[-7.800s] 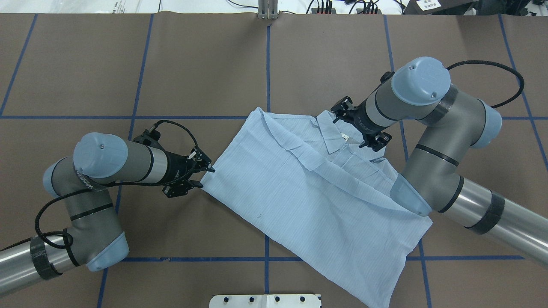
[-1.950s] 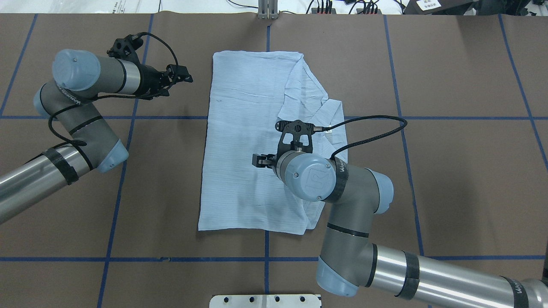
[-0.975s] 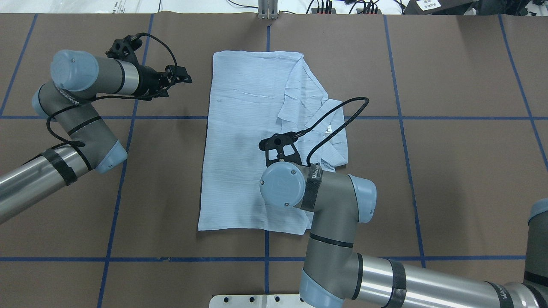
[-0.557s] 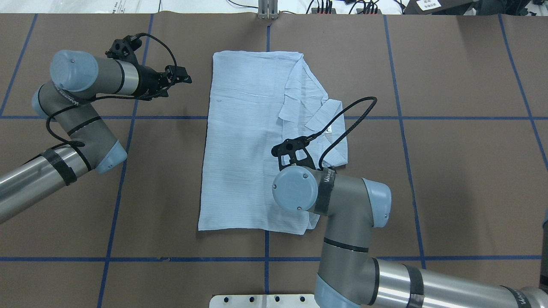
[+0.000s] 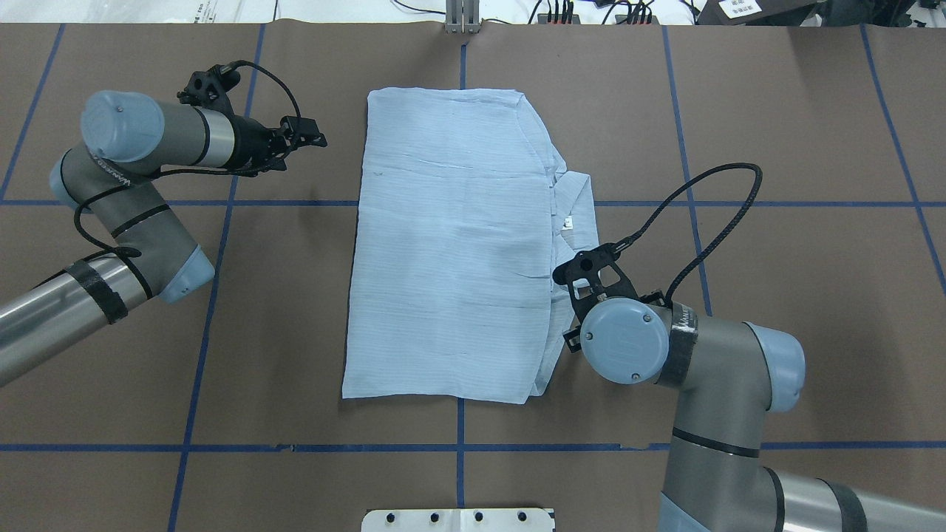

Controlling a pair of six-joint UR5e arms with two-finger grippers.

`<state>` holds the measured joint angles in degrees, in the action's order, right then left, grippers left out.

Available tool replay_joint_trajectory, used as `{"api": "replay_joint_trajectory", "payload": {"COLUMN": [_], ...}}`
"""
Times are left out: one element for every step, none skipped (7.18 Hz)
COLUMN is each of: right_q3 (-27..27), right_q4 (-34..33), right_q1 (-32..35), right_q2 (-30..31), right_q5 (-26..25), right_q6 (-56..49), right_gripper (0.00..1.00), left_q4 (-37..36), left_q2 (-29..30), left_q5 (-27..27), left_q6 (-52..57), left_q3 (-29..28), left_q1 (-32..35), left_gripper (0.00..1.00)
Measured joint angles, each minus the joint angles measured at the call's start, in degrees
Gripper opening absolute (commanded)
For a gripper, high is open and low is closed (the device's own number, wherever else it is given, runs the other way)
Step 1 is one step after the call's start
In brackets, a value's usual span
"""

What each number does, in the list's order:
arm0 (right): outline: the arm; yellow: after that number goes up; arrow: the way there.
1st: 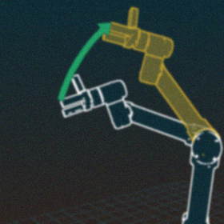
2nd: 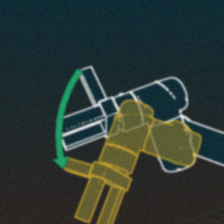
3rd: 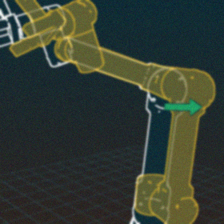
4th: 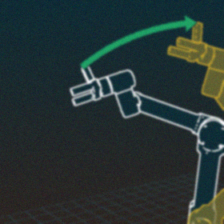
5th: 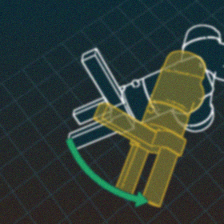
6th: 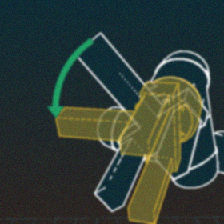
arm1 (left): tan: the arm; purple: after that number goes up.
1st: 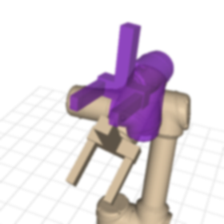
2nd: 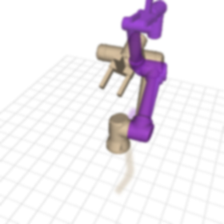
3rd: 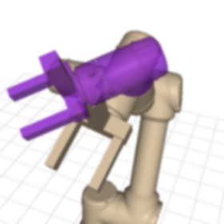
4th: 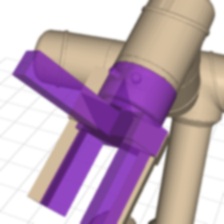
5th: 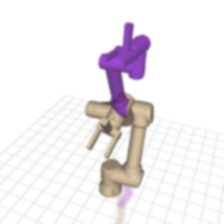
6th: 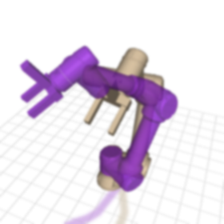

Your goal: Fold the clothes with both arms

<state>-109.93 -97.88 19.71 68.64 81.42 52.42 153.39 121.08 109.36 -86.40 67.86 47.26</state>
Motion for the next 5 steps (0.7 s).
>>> {"api": "replay_joint_trajectory", "payload": {"right_q3": [-1.35, -2.25, -2.80, -3.17, -3.37], "right_q4": [-0.04, 0.00, 0.24, 0.52, 0.76], "right_q1": [-0.01, -0.13, -0.39, -1.19, -2.80], "right_q2": [0.61, 0.59, 0.25, -0.73, -1.98], "right_q5": [-0.02, -0.02, 0.17, 0.55, 0.74], "right_q6": [0.57, 3.69, 9.64, 18.49, 29.67], "right_gripper": [0.97, 0.97, 0.95, 0.91, 0.88], "left_q4": [-0.11, -0.19, -0.22, -0.21, -0.20], "left_q2": [-0.09, -0.12, -0.17, -0.20, -0.22], "left_q5": [0.04, 0.06, 0.02, -0.08, -0.17], "left_q6": [-0.01, -0.05, -0.10, -0.14, -0.16], "left_q3": [0.42, 0.83, 1.30, 1.68, 1.84], "left_q1": [0.00, 0.02, 0.02, 0.01, -0.03], "left_gripper": [1.00, 1.00, 1.00, 1.00, 1.00]}}
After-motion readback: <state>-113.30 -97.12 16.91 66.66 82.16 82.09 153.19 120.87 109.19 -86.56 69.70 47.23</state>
